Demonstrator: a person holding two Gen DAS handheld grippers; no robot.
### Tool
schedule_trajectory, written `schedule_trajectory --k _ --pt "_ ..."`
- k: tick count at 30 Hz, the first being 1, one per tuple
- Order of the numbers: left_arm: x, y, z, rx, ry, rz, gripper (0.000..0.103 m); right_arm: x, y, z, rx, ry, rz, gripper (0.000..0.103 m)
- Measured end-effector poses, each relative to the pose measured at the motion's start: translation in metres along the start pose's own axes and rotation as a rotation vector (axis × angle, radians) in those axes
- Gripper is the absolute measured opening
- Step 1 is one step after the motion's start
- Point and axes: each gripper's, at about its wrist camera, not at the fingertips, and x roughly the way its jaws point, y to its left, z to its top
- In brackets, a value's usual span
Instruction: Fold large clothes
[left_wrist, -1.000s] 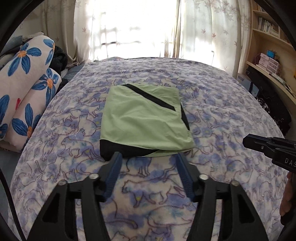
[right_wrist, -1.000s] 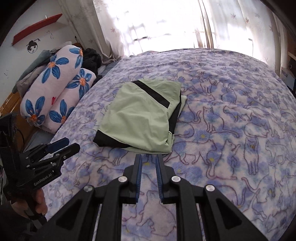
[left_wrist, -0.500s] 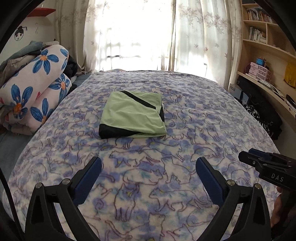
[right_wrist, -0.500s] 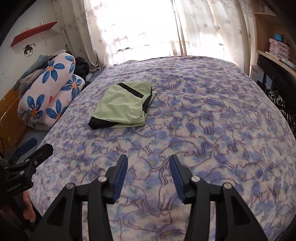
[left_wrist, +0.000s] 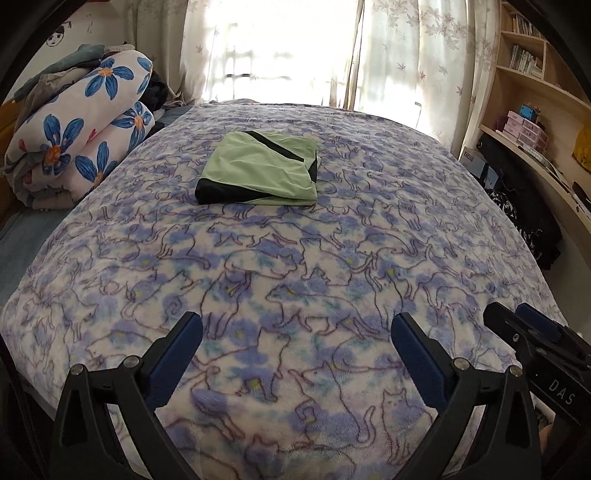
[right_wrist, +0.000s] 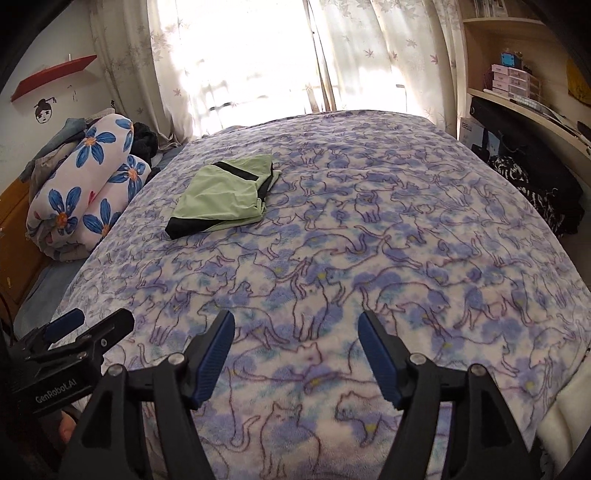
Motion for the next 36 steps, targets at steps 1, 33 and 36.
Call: schedule_trajectory --k 1,33,36 --pt "-0.002 -0.004 -0.004 0.004 0.006 -0.006 0.101 -0.001 -0.001 -0.003 -0.003 0.008 0.003 0.070" --pt "0.005 -0.032 -0.020 0.046 0.048 0.029 0.101 0.003 -0.018 -0.020 0.017 0.041 -0.043 0.070" --pt "0.006 -0.032 -0.020 0.039 0.057 0.026 0.101 0.005 -0.018 -0.019 0.021 0.043 -0.043 0.070"
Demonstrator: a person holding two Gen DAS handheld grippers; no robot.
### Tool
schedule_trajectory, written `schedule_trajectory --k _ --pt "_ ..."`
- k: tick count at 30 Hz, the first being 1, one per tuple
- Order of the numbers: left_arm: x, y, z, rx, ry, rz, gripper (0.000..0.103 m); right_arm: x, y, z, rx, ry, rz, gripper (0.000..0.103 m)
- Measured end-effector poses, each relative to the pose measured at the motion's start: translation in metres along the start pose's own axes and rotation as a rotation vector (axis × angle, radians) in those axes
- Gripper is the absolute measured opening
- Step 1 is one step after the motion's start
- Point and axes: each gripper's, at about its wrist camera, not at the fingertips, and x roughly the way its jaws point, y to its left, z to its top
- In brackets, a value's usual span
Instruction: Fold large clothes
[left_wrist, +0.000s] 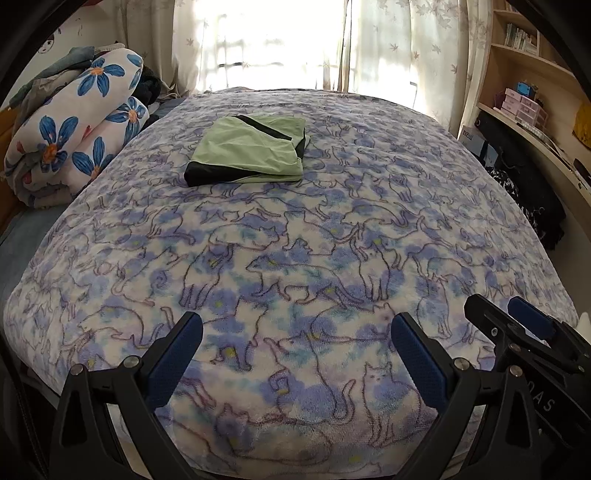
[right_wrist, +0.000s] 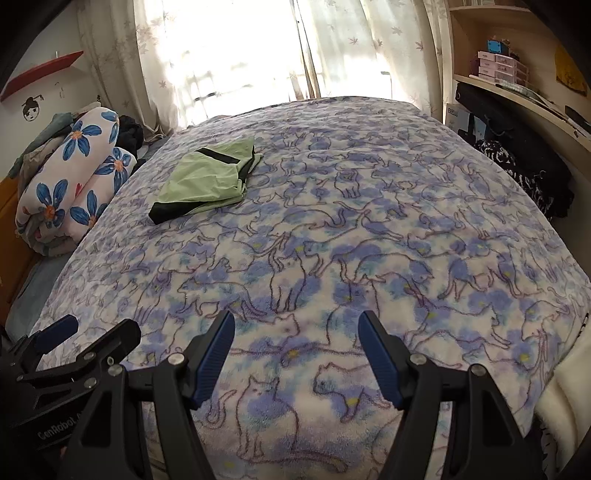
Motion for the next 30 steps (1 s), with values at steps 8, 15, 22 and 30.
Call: schedule_trajectory --k 8,15,22,30 --pt "0.0001 -0.0001 -0.0012 0.004 0.001 0.004 0.101 0.0003 0.0012 -0.0007 0.004 -0.002 0.000 0.070" --pt "0.0007 0.0009 -0.0015 0.006 0.001 0.008 0.101 0.0017 0.0015 -0.0009 0.003 -0.002 -0.001 0.070" --pt "0.0014 0.0007 -0.0027 0.003 0.003 0.010 0.101 0.0014 0.0016 -0.0012 0.001 -0.004 -0.001 0.070" --pt "0.0064 0.0024 -0.0073 -0.017 0.028 0.005 0.101 0.0044 0.0019 -0.0034 0.002 0.001 -0.006 0.070"
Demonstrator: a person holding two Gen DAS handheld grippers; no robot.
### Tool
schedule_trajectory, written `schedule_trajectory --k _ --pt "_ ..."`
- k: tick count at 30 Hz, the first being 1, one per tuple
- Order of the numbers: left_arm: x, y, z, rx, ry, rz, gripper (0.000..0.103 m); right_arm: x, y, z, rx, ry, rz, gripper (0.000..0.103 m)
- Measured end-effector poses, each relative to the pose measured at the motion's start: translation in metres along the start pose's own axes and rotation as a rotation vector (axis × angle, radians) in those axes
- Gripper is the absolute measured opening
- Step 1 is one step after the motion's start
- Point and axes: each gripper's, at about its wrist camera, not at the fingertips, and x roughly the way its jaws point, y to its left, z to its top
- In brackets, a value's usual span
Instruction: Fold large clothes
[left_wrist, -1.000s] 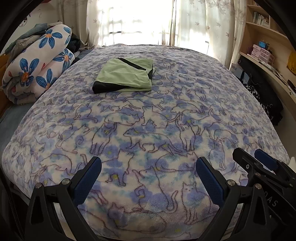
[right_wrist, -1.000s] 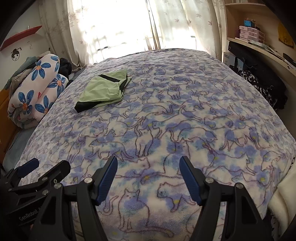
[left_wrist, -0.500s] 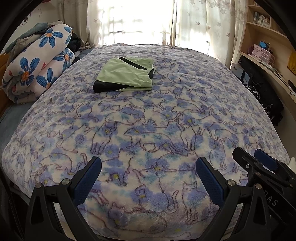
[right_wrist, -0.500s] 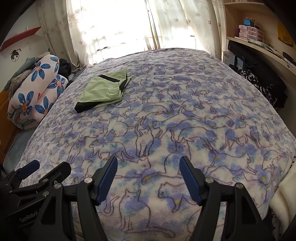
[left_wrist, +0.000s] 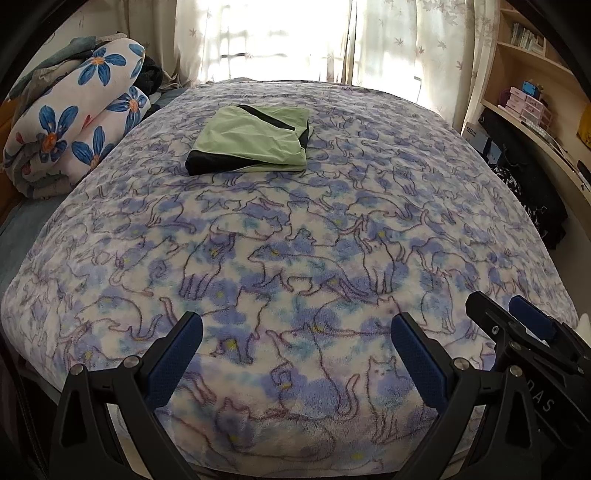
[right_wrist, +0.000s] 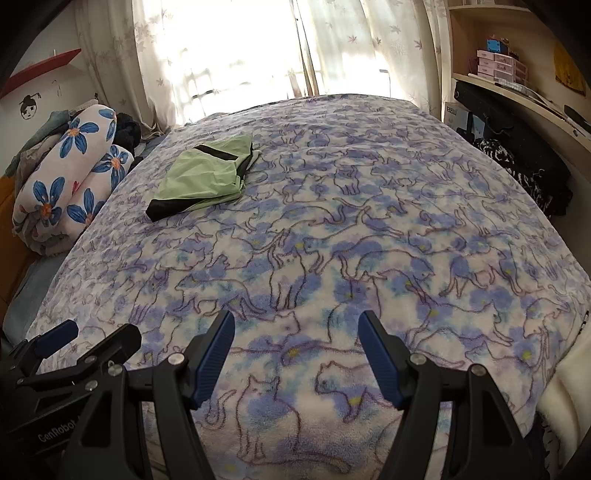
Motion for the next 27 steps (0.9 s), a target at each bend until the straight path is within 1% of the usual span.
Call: schedule_trajectory --k 27 --pt "0.0039 0.0008 -0.0010 0.007 -0.007 0.023 0.101 0.0014 0.0043 -0.0006 0.000 0.000 -0.004 0.070"
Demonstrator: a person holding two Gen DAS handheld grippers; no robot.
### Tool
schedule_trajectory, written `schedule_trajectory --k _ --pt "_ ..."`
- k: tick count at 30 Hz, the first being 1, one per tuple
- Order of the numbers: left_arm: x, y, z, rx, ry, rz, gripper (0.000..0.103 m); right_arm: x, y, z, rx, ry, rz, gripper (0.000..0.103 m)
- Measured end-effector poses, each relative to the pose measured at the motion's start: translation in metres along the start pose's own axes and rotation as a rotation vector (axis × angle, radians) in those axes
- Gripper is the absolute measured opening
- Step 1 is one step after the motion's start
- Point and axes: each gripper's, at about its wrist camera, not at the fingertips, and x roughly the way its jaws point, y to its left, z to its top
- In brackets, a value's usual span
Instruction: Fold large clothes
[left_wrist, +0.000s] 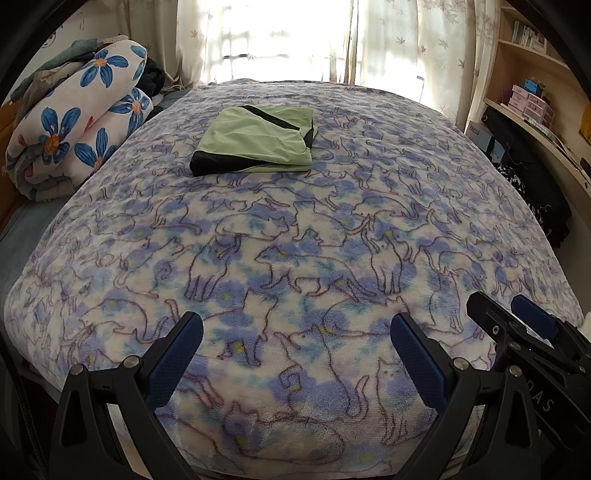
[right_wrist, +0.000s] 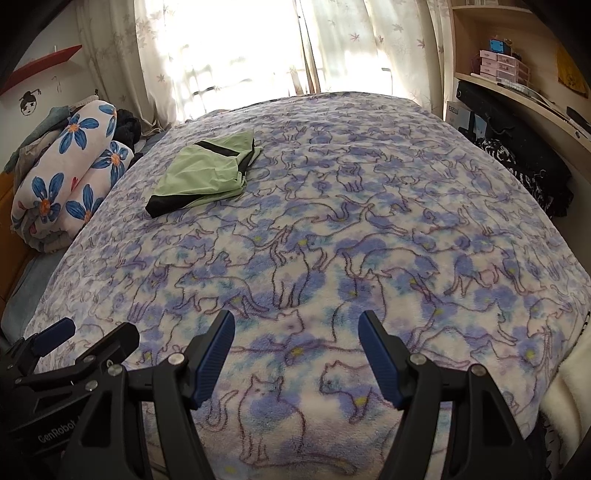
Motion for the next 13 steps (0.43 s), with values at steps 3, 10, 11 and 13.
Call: schedule_trajectory --k 3,10,11,13 --pt "0.0008 0.0005 -0.0003 0.001 0.003 0.001 0.101 0.0004 0.0003 -0.0001 0.000 0.003 -0.001 0.070" --pt "0.0010 0.0009 -0.0007 -0.004 0.008 0.000 0.101 0.0014 0.0011 -0.0002 -0.001 0.003 -0.002 0.070" --pt "0.0011 0.0010 -0.0009 -0.004 0.009 0.000 0.101 0.0017 0.0012 -0.0003 -0.001 0.002 -0.001 0.070" --pt "0.0024 0.0010 -0.0027 -0.006 0.014 0.000 0.101 0.0009 0.0019 -0.0003 -0.001 0.003 -0.002 0.070"
